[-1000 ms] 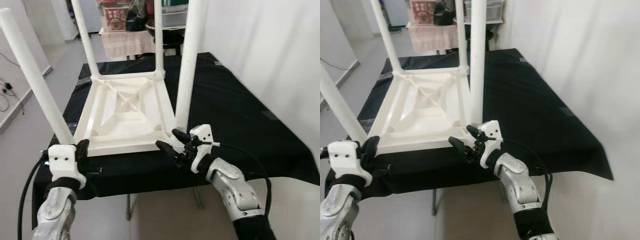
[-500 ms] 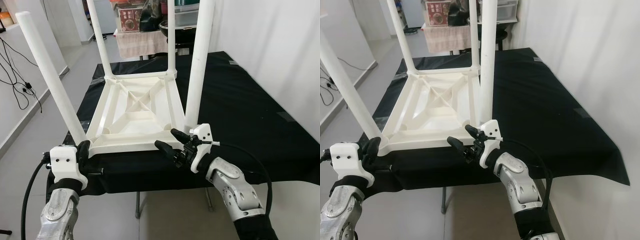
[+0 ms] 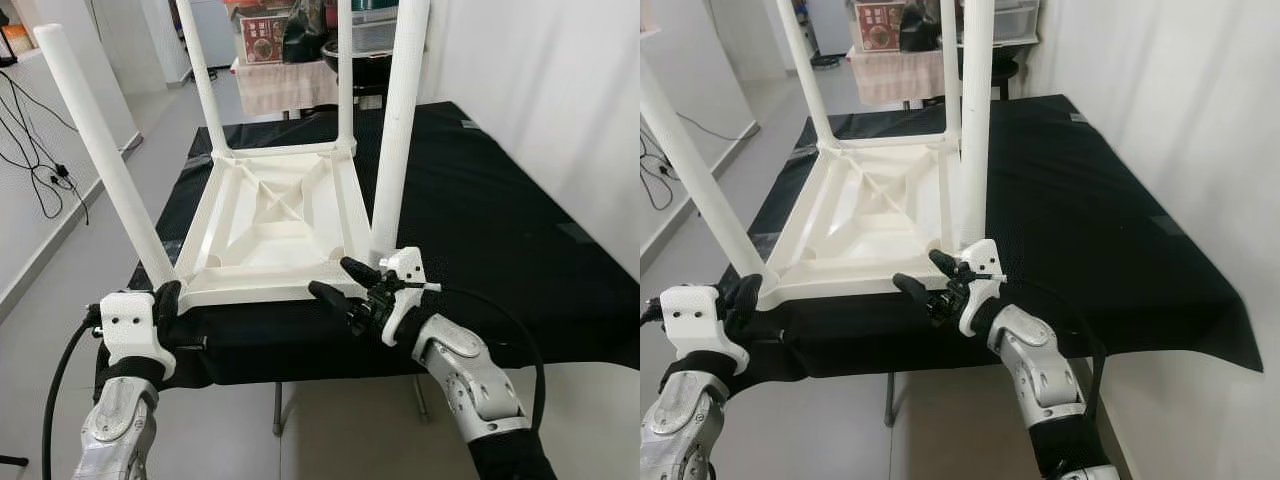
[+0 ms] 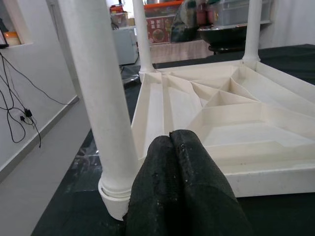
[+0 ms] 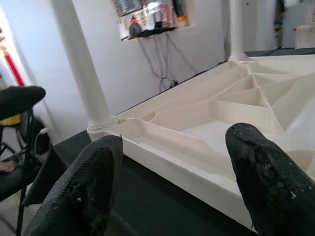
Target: Building children table
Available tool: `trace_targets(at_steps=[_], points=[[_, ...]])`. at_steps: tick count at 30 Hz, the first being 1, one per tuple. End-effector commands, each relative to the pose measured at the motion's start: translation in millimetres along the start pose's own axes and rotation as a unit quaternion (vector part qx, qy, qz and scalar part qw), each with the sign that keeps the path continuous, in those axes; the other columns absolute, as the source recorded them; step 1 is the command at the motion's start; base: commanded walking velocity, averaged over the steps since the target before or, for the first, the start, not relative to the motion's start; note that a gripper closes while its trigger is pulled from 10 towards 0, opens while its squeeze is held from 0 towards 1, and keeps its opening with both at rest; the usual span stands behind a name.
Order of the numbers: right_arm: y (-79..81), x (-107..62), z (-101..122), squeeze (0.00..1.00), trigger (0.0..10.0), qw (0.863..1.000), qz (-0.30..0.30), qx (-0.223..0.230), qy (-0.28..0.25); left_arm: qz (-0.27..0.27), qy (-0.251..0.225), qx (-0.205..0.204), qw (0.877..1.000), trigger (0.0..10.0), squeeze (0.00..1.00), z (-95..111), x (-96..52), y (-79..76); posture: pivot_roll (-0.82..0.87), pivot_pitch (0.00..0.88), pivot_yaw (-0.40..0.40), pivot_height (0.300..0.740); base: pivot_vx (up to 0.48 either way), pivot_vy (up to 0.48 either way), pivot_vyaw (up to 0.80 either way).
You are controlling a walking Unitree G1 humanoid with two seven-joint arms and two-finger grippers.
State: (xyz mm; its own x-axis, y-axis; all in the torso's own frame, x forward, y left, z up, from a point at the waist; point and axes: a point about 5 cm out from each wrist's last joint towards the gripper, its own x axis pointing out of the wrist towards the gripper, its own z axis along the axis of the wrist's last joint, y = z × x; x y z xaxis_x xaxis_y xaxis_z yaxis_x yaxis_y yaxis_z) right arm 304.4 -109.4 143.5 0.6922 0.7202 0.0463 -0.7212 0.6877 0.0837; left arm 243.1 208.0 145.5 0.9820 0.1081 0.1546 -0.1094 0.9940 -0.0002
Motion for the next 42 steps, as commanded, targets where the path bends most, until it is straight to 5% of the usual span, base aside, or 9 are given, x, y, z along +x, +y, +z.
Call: trace_targets(at_steps=[1,5,15,29,42], points=[[4.0,2.0,5.7,0.00,10.0,1.000,0.015,-0.006,-0.017,0.002,0.006,0.010,1.000,10.0,0.00,-2.3,-2.5,5.6,-0.05,0.000,0.065,0.740,0.000,0.000,0.00],[11.8,-0.4,6.7,0.00,10.0,0.998,0.056,-0.023,-0.019,-0.032,0.005,0.010,0.999,10.0,0.00,-0.4,-5.2,0.2,-0.05,0.000,0.066,0.740,0.192,0.000,0.57],[7.5,0.7,5.1,0.00,10.0,0.999,0.041,-0.019,-0.012,-0.142,0.014,-0.014,0.990,10.0,0.00,2.3,-19.8,-24.8,-0.05,0.000,0.070,0.740,0.314,0.000,0.08],[5.8,-25.4,12.2,0.00,10.0,0.990,0.137,-0.011,-0.017,-0.140,0.022,0.015,0.990,10.0,0.00,5.8,-33.2,-21.6,-0.05,0.000,0.084,0.740,0.082,0.000,0.00],[13.4,-28.5,8.0,0.00,10.0,0.984,0.177,-0.026,0.012,-0.117,0.029,0.026,0.992,10.0,0.00,3.0,-33.7,-20.3,-0.05,0.000,0.080,0.740,0.000,0.000,0.00]])
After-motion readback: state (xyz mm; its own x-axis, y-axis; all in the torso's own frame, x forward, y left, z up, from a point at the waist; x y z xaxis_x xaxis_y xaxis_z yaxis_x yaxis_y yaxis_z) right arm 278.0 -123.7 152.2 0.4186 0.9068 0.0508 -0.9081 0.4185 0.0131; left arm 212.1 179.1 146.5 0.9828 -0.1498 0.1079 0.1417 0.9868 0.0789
